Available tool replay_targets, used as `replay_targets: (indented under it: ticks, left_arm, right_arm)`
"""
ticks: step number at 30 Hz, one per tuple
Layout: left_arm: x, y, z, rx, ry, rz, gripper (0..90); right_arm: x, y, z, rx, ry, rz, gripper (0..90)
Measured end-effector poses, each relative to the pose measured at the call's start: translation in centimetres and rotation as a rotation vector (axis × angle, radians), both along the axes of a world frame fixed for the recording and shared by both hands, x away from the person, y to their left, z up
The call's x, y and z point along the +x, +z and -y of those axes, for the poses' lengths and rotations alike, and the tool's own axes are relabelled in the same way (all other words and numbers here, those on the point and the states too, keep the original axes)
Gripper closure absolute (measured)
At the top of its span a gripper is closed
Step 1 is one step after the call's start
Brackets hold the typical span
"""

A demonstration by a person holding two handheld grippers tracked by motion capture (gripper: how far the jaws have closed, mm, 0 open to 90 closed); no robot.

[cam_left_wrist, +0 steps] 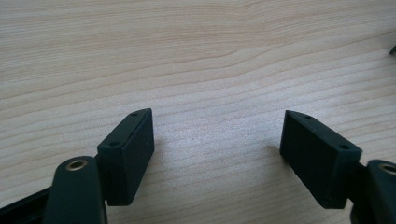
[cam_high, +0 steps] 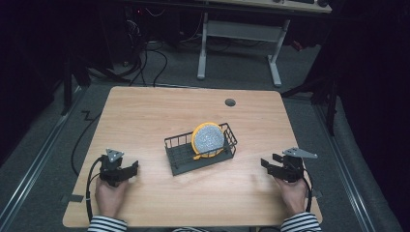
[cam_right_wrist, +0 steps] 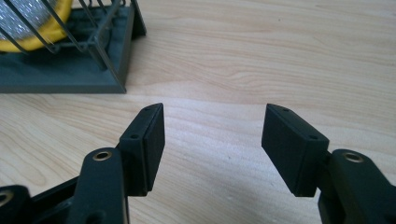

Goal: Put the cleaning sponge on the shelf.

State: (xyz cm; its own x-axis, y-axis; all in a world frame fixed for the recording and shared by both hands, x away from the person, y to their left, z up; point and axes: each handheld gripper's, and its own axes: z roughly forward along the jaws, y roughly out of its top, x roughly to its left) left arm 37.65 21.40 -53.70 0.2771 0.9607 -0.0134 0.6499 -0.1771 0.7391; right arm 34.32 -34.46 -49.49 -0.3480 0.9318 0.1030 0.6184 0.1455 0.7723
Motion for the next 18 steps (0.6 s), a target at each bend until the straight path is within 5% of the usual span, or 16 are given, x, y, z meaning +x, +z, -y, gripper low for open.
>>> replay_targets:
  ticks: [18]
  left_arm:
    - [0.0, 0.0, 0.0, 0.001, 0.001, 0.000, 26.5]
  right_arm:
    - [-0.6, -3.3, -0.9, -0.066, -0.035, -0.028, 37.8]
